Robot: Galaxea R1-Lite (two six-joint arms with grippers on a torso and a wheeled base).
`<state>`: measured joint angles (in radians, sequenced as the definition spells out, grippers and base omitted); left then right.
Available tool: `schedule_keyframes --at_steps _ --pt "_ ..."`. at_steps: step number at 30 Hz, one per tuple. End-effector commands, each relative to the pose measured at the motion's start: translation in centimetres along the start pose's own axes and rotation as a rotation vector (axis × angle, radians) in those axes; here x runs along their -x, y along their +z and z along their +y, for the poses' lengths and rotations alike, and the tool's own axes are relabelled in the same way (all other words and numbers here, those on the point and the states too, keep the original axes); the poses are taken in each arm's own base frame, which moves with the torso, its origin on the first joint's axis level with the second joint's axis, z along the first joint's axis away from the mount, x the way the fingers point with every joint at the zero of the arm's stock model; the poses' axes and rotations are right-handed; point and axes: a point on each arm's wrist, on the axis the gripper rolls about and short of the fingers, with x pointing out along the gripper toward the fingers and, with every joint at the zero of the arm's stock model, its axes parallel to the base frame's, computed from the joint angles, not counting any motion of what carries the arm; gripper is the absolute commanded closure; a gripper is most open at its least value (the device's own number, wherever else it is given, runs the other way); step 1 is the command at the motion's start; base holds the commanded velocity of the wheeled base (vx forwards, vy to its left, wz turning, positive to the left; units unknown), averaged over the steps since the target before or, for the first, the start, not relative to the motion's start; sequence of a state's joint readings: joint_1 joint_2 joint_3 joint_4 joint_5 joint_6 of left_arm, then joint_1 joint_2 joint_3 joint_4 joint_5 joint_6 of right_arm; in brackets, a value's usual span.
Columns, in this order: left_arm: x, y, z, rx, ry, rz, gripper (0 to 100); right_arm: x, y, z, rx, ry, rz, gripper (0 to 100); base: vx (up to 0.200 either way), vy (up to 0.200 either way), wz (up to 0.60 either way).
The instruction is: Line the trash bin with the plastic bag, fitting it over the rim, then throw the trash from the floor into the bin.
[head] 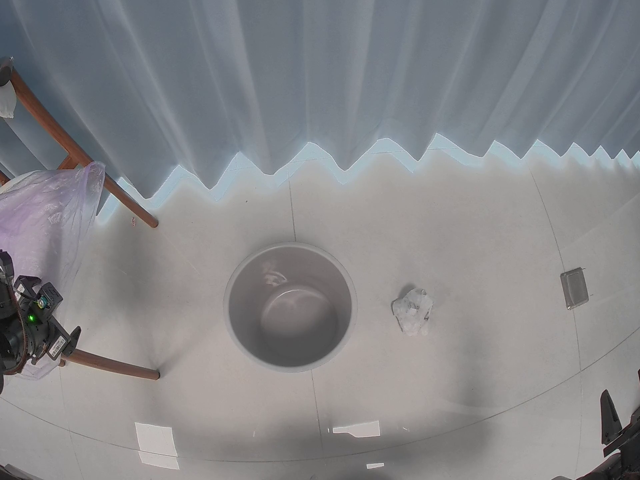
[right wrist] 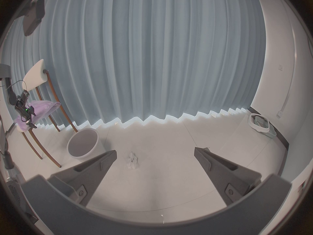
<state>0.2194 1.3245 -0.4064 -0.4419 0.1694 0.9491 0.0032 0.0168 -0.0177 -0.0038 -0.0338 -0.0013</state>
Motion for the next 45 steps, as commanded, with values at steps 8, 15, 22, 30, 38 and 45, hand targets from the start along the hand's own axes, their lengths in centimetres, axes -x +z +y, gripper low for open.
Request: schedule_keyframes --at_steps 8,15,22,30,38,45 --pt "-0.7 1.0 1.5 0.016 0.043 -0.018 0 0.0 -0.5 0.0 0.0 0.0 0.002 0 0.0 0.0 0.0" --pt "-0.5 1.0 1.7 0.032 0.052 -0.016 0 0.0 -0.5 0.0 0.0 0.0 0.002 0 0.0 0.0 0.0" --pt "-0.6 0.7 1.4 0.035 0.043 -0.004 100 0.0 -0.5 0.0 0.0 0.0 0.002 0 0.0 0.0 0.0" --pt "-0.3 0.5 1.3 0.056 0.046 -0.005 100 0.0 -0.5 0.0 0.0 0.0 0.002 0 0.0 0.0 0.0" --pt "2.1 -0.3 1.3 0.188 0.092 -0.031 100 0.0 -0.5 0.0 0.0 0.0 0.002 0 0.0 0.0 0.0" --pt "3.7 -0.1 1.5 0.374 0.108 -0.115 100 0.0 -0.5 0.0 -0.003 -0.006 -0.001 0 0.0 0.0 0.0"
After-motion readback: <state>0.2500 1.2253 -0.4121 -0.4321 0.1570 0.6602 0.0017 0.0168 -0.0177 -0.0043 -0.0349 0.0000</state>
